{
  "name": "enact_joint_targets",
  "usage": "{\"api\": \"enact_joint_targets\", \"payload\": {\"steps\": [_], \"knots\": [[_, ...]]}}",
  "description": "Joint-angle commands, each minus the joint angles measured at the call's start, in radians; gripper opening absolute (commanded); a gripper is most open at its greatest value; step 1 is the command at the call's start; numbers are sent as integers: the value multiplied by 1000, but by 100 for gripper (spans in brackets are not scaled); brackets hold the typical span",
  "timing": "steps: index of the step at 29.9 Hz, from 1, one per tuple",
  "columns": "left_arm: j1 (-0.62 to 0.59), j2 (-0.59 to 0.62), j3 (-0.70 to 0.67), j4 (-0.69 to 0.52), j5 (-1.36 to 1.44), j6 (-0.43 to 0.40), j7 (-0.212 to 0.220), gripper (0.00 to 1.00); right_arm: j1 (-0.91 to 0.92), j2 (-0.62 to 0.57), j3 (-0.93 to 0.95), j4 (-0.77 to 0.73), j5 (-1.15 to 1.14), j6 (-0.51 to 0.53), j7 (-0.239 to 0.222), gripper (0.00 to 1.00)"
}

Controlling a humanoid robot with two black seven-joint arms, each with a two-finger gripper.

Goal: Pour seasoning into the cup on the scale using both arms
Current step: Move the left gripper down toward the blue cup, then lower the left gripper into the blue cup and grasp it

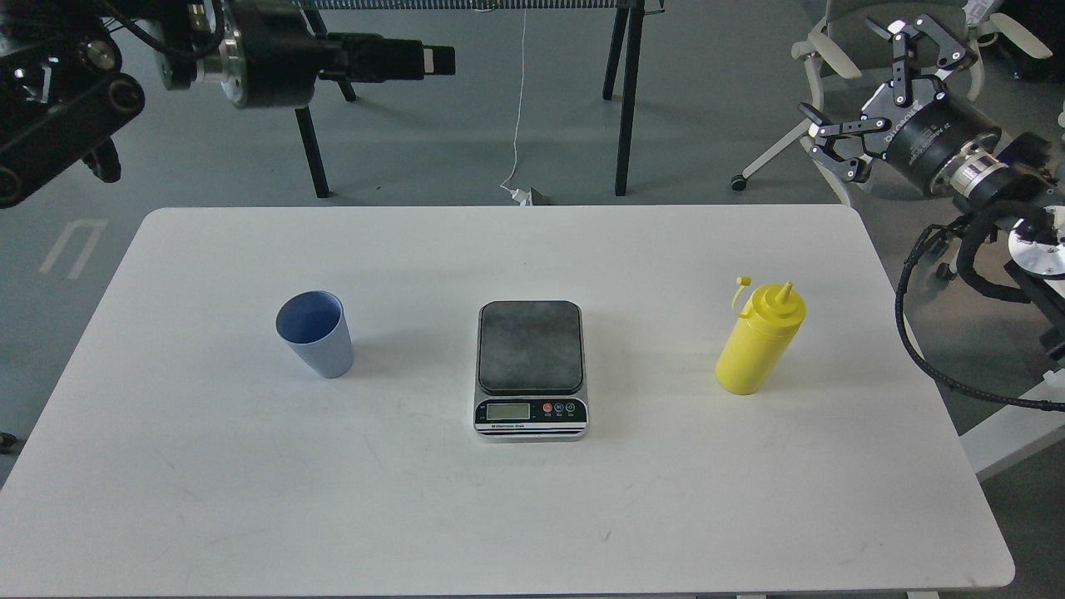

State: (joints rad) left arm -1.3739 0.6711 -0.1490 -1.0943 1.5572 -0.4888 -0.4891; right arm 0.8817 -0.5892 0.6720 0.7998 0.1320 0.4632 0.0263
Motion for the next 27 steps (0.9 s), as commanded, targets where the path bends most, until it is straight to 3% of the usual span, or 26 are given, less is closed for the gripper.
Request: {"api": "enact_joint_targets", "payload": {"steps": [1,10,27], "knots": [[4,-8,104,-70,185,0,0,100,0,-3,0,-1,0,0,1,100],[13,-59,233,5,431,0,0,100,-3,-6,0,1,0,0,1,100],[12,-97,463,208,486,0,0,100,-24,-6,1,6,0,2,15,100]]}}
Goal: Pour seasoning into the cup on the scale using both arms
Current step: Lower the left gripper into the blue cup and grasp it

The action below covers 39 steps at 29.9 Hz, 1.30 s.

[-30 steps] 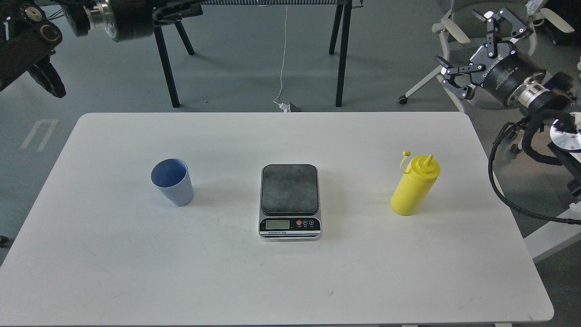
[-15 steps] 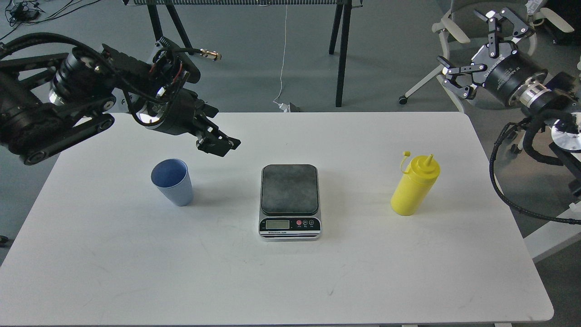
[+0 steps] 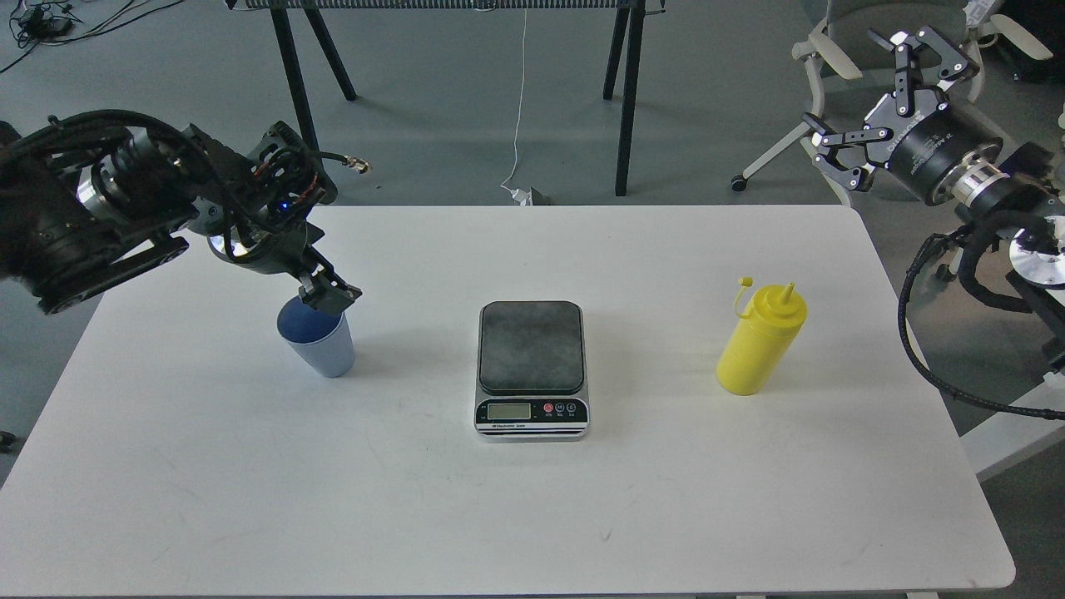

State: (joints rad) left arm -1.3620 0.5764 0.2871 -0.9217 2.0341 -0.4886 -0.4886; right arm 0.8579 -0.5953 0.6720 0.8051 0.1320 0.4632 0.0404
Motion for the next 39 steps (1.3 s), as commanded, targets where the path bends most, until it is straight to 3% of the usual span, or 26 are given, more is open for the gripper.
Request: {"api": "enact_joint_targets", "payload": {"steps": [1,9,32,39], "knots": [[-2,-4,40,46,11,0,0,100,0,0,1,0,0,0,1,100],[1,-50,122,110,8,0,0,100,-2,0,1,2,0,0,1,100],[95,-144,124,259,-2,0,0,98,-16,-11,5,2,0,2,1,100],[92,-148,122,262,-14,0,0,83,-17,-11,6,0,0,0,1,100]]}}
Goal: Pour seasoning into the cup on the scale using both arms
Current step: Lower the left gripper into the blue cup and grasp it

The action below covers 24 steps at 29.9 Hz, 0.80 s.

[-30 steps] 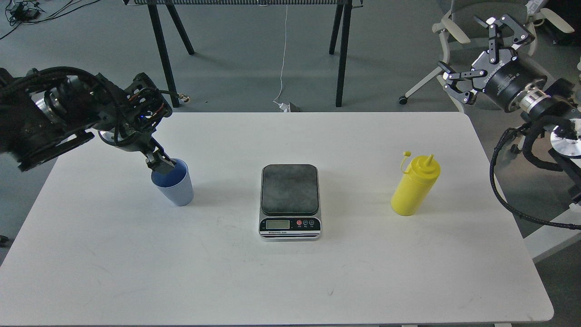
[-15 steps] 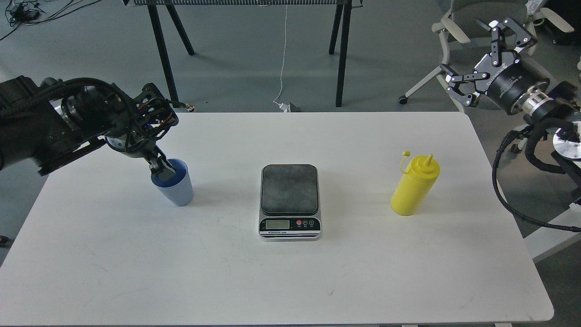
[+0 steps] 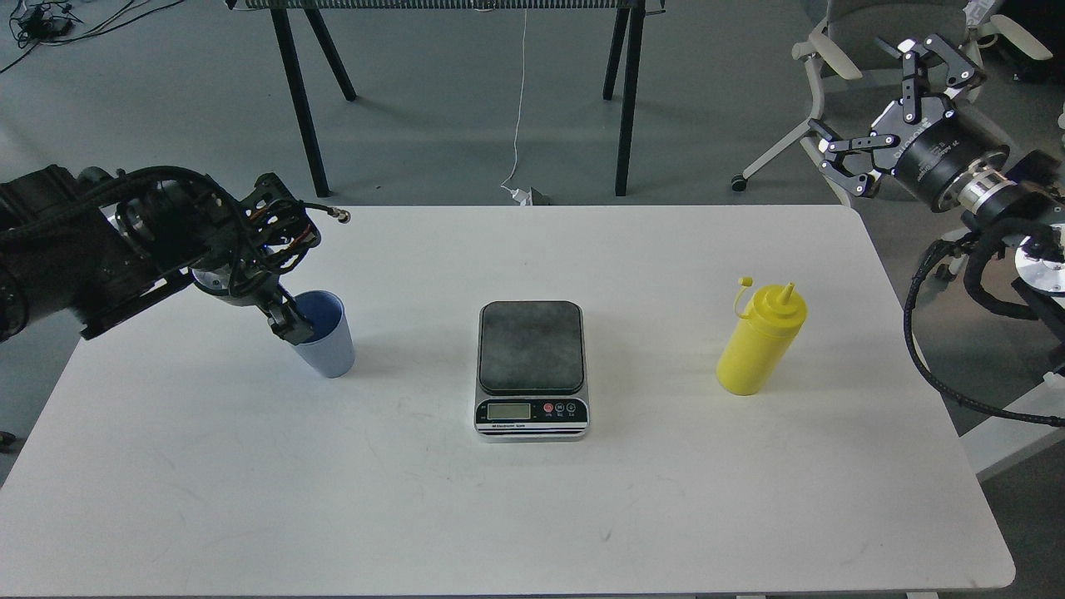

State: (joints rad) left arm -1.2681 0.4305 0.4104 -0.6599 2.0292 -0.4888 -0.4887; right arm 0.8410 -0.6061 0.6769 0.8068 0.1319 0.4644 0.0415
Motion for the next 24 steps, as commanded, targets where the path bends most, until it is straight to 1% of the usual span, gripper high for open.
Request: {"api": "enact_joint_targets", "payload": {"steps": [1,3,5,12,16,17,18,20,24], "knots": [[-2,-4,-2,-1,-14,0,0,79,0,0,1,-1,0,0,0,100],[-2,-4,-5,-1,-26,0,0,77,-2,0,0,-1,0,-1,0,100],[-2,-6,-7,-1,-43,0,0,73,-10,0,1,-1,0,0,6,100],[1,-21,-2,8,-52,0,0,71,-19,0,7,-1,0,0,6,100],[15,-39,-1,55,-52,0,0,70,-19,0,7,-1,0,0,8,100],[15,-41,-1,60,-52,0,0,66,-19,0,7,-1,0,0,8,100],[16,-39,-1,63,-52,0,0,59,-19,0,7,-1,0,0,8,100],[15,-41,-1,63,-52,0,0,43,-19,0,7,-1,0,0,8,100],[16,-41,-1,66,-52,0,0,36,-20,-1,7,-1,0,0,8,100]]}}
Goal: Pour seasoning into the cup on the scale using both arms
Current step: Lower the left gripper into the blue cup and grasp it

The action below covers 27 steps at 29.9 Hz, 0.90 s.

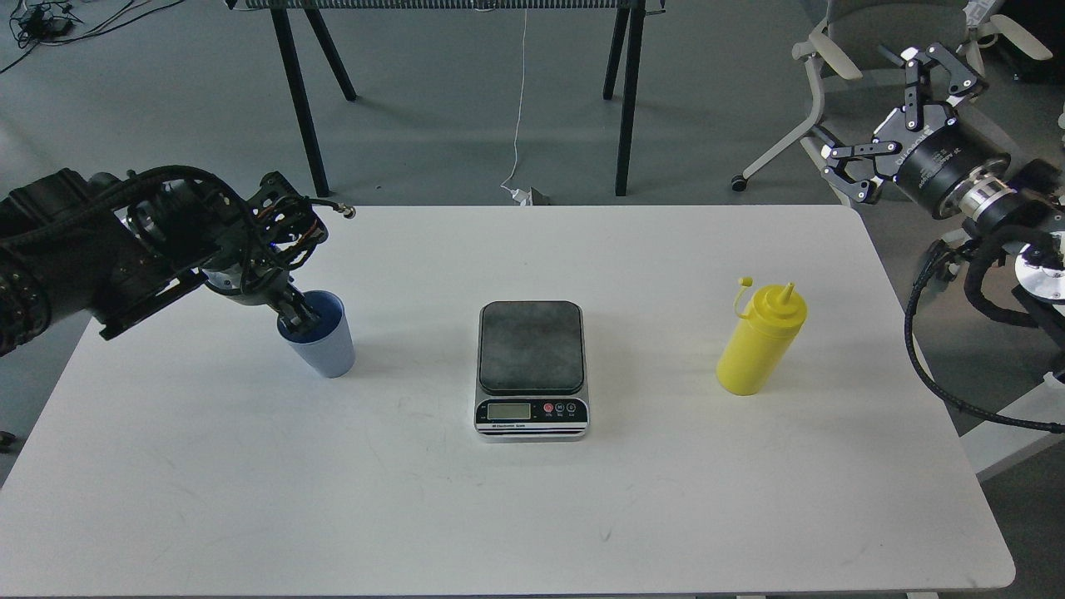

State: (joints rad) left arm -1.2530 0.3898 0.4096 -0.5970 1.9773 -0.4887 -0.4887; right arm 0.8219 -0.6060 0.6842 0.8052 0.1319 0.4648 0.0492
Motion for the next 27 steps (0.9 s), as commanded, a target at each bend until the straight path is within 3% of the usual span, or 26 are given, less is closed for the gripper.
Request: {"api": "enact_joint_targets", "payload": {"steps": [1,4,13,27], "knots": [[1,0,0,3,0,0,0,33,-1,-1,0,0,0,0,0,100],[0,0,0,5,0,0,0,18,-1,0,0,0,0,0,0,100],[-6,6,-11,-9,-5,0,0,6,-6,-1,0,-1,0,0,0,100],[-51,20,-9,-93,-14,0,0,5,-9,-3,1,0,0,-2,0,100]]}}
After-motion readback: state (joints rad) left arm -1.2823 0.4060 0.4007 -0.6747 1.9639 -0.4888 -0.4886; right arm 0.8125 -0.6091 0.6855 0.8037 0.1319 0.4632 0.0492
